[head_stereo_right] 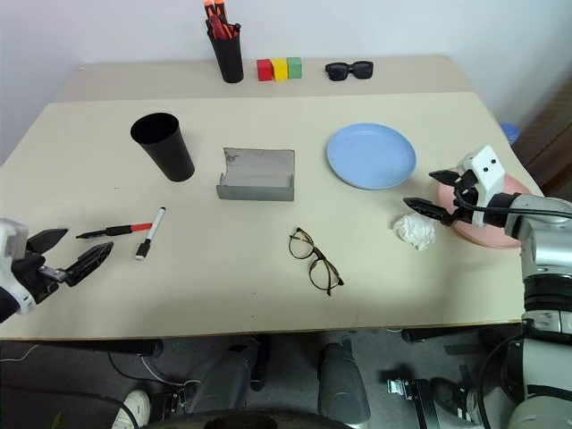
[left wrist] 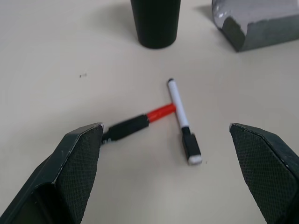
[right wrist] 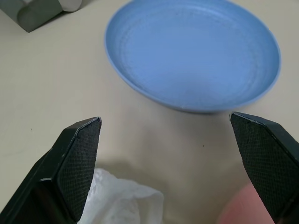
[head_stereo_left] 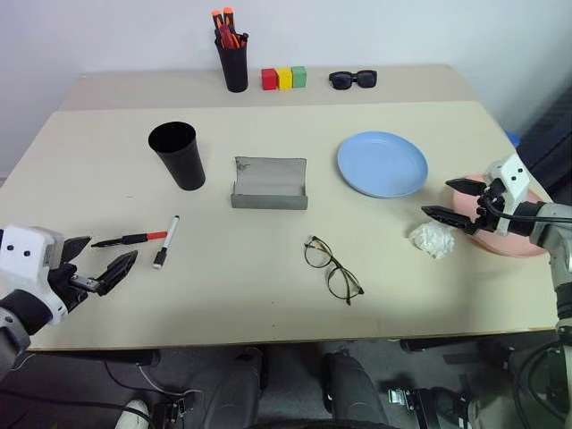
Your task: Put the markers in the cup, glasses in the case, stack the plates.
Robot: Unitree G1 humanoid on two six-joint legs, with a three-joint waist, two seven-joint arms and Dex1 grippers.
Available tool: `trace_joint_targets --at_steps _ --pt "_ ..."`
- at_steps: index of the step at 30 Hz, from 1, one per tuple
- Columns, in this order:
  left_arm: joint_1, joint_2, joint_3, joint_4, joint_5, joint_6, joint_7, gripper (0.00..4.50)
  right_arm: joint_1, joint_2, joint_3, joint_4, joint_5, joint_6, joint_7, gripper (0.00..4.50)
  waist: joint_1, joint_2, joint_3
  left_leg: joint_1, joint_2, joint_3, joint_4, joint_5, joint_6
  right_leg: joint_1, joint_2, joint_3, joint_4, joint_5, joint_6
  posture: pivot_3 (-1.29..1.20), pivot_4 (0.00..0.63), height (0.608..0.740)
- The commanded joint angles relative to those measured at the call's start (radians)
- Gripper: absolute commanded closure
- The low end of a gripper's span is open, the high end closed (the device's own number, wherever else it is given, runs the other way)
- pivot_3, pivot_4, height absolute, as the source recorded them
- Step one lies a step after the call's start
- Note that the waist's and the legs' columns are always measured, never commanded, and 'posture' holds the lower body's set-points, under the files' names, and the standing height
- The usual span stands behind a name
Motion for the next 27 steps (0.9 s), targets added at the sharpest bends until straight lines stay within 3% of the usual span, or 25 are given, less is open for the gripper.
trace_joint_targets --at_steps 1,17,27 --pt "-0.003 0.016 -0.008 0.003 0.008 -0.012 -0.001 0.06 0.002 -0.022 -0.039 -0.043 0.022 0.004 -0.009 0.00 -0.001 0.000 0.000 0.000 0.000 0.000 0.000 0.000 0.000 0.000 0.000 0.000 0.000 0.000 0.000 0.00 0.150 0.740" --pt "-0.095 0.030 -0.126 0.029 0.026 -0.001 0.046 0.06 0.086 0.042 -0.021 -0.285 0.076 0.090 -0.058 0.00 0.001 0.000 0.000 0.000 0.000 0.000 0.000 0.000 0.000 0.000 0.000 0.000 0.001 0.000 0.000 0.00 0.150 0.740" --pt "-0.139 0.002 -0.207 0.059 0.065 0.017 0.107 0.06 0.129 0.192 0.150 -0.667 0.161 0.244 -0.085 0.00 0.000 0.000 0.000 0.000 0.000 -0.001 0.000 0.000 0.000 0.000 0.001 0.000 0.001 0.000 0.000 0.00 0.150 0.740"
